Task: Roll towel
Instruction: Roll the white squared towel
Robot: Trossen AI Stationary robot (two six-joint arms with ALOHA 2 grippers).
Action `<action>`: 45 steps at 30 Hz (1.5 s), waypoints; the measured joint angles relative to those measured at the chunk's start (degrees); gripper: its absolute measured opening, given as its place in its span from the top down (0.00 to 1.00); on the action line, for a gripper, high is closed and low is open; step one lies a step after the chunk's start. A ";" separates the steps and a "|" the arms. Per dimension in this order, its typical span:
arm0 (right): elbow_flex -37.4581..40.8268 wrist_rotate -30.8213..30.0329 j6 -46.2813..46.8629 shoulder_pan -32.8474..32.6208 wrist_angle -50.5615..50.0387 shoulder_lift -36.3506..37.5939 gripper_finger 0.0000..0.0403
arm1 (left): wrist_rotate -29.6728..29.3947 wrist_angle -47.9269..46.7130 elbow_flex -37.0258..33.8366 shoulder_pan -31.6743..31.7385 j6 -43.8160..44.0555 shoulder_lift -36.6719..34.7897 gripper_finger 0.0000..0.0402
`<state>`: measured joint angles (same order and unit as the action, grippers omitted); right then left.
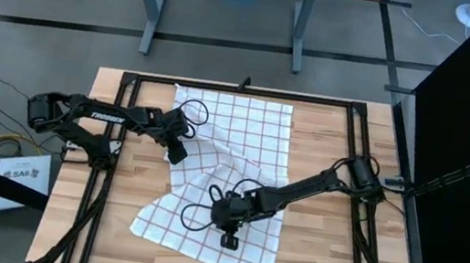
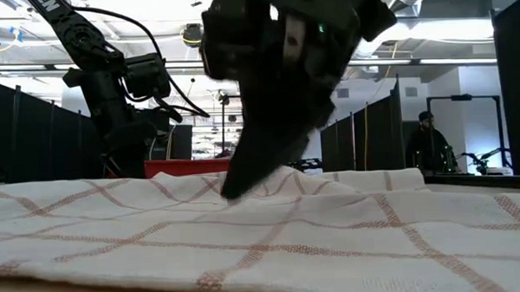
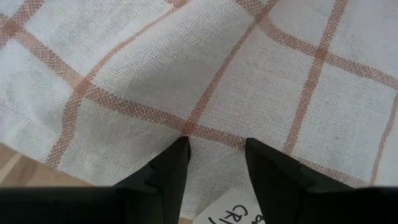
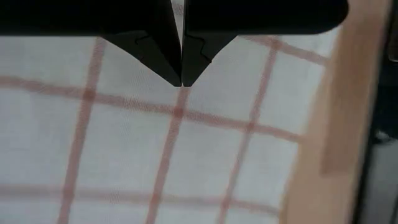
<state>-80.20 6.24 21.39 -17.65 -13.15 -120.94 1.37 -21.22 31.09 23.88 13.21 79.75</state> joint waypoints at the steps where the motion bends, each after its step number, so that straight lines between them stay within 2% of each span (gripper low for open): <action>1: -0.02 0.00 0.04 -0.04 0.05 -0.49 1.00 | 0.02 -0.01 0.00 0.00 0.00 0.00 0.63; 10: -0.26 -0.15 1.08 -1.35 0.07 -1.39 1.00 | 0.02 -0.21 0.04 0.00 -0.11 0.00 0.63; 31: -0.31 1.57 6.18 -11.53 -2.83 -3.57 1.00 | -0.13 -2.25 0.04 0.39 -0.60 -0.02 0.63; 38: -0.44 2.12 6.87 -11.19 -3.83 -3.59 1.00 | -0.31 -3.71 0.04 1.20 -2.24 -0.41 0.63; 45: -3.16 2.16 0.05 -7.93 -5.68 -3.46 1.00 | -0.12 -9.34 3.01 0.12 -4.78 -6.94 0.63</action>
<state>-83.36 8.40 21.43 -25.58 -18.83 -124.40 1.25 -30.56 34.10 24.00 8.43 72.81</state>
